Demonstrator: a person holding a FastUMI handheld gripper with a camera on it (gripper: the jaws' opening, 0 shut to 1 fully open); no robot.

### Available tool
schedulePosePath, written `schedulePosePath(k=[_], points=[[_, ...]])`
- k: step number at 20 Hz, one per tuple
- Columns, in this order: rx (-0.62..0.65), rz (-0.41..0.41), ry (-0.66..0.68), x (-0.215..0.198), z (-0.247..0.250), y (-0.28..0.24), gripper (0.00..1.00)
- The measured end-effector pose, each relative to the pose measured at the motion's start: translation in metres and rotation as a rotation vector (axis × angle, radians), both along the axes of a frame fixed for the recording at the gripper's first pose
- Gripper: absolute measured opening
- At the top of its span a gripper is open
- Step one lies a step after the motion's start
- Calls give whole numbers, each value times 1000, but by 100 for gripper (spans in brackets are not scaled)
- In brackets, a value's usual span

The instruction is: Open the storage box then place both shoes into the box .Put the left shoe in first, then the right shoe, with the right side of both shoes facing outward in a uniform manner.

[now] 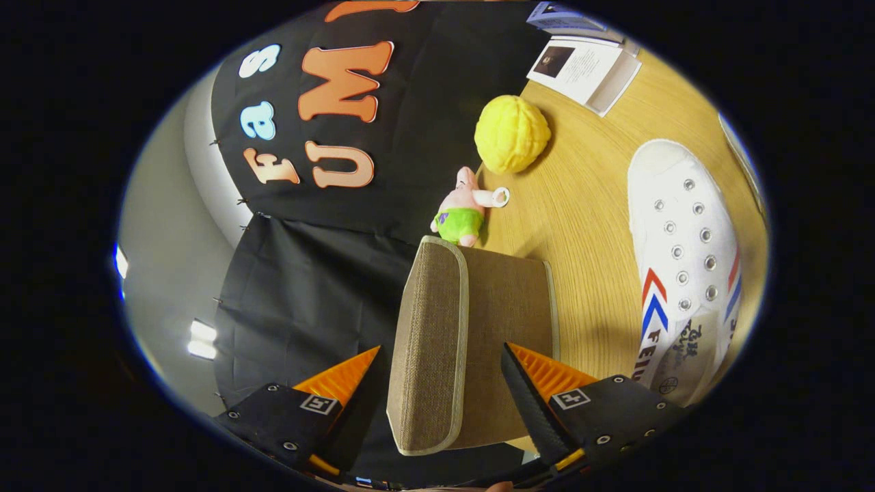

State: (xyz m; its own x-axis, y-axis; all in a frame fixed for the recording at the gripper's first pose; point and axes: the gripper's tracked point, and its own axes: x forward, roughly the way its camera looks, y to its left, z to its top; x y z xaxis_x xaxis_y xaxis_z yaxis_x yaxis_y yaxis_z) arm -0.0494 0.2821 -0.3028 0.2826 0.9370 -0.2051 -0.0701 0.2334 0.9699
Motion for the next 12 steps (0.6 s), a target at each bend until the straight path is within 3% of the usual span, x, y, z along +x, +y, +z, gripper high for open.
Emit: schedulePosePath(k=[7,12], points=[[115,147,19,-24,10,30,97],[217,125,46,-19,31,25,95]])
